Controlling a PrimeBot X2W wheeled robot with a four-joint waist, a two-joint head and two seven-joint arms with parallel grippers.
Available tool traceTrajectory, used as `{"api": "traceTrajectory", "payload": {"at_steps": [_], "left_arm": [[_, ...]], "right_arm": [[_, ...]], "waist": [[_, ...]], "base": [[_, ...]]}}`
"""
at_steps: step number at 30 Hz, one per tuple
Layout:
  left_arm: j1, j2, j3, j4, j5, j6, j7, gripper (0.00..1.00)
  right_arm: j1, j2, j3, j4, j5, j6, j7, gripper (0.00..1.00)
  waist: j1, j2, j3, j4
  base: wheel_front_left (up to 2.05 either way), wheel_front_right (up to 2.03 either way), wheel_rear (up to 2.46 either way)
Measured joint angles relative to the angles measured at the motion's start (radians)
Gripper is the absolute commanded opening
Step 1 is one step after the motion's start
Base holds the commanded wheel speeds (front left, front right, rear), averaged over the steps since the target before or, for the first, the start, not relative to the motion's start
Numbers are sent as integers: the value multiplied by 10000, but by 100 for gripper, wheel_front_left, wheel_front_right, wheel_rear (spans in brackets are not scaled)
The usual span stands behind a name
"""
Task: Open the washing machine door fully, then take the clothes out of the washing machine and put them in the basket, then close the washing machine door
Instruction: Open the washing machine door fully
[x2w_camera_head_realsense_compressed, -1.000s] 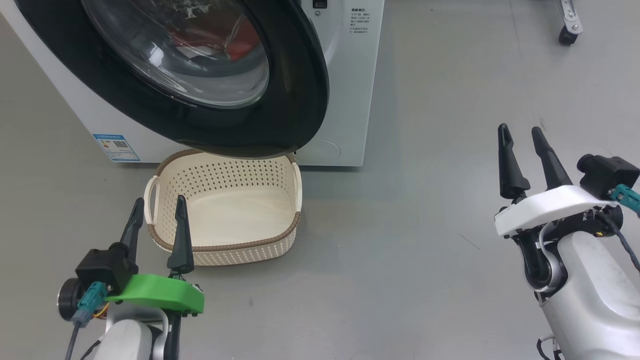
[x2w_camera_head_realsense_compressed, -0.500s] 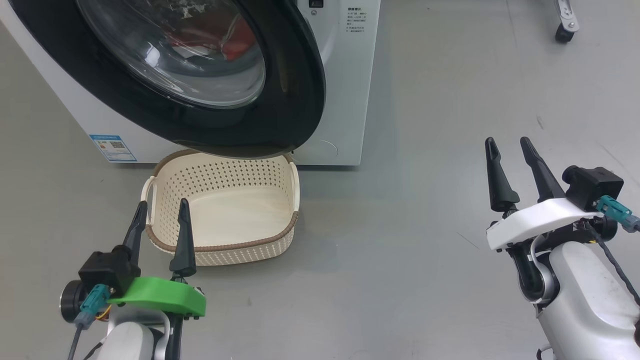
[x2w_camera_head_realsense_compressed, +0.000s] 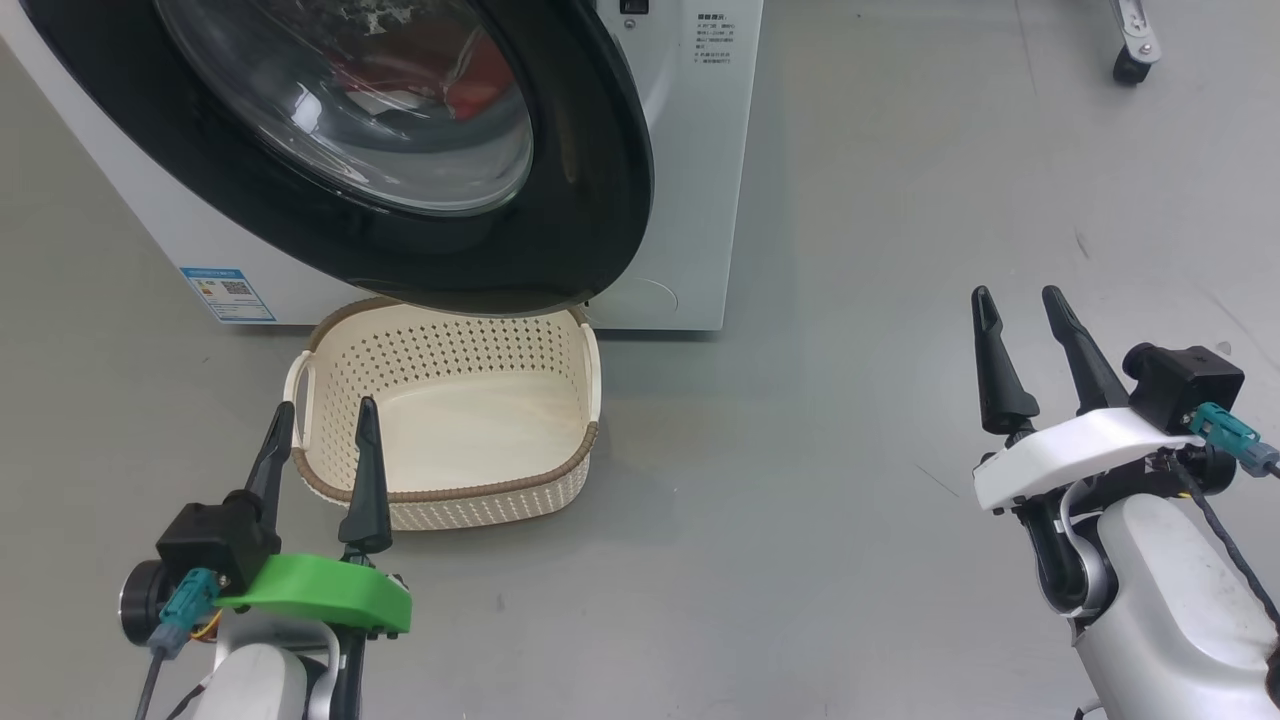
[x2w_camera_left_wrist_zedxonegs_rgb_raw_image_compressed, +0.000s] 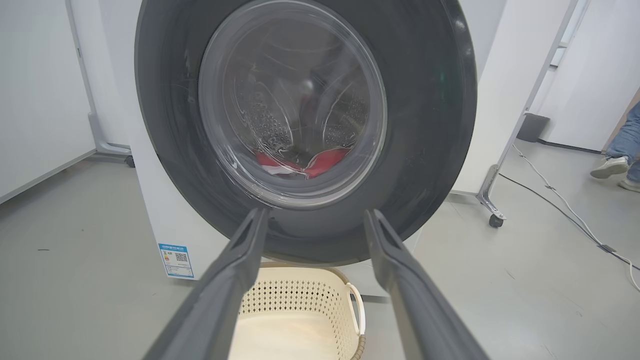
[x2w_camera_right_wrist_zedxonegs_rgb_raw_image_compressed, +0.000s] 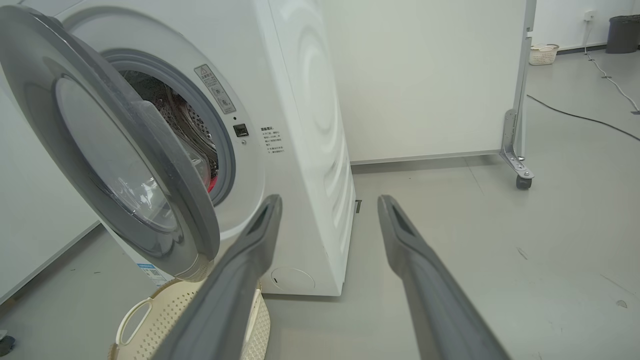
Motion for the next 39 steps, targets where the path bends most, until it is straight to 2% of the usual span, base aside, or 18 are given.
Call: {"api": "traceTrajectory", "payload": {"at_steps": [39], "left_arm": [[16, 6, -151, -123, 0, 0, 0, 100]], "right_arm": [[162, 184, -420, -291, -332, 2, -73, 100]], "waist": [[0, 0, 171, 248]], "base": [[0, 0, 0]]}}
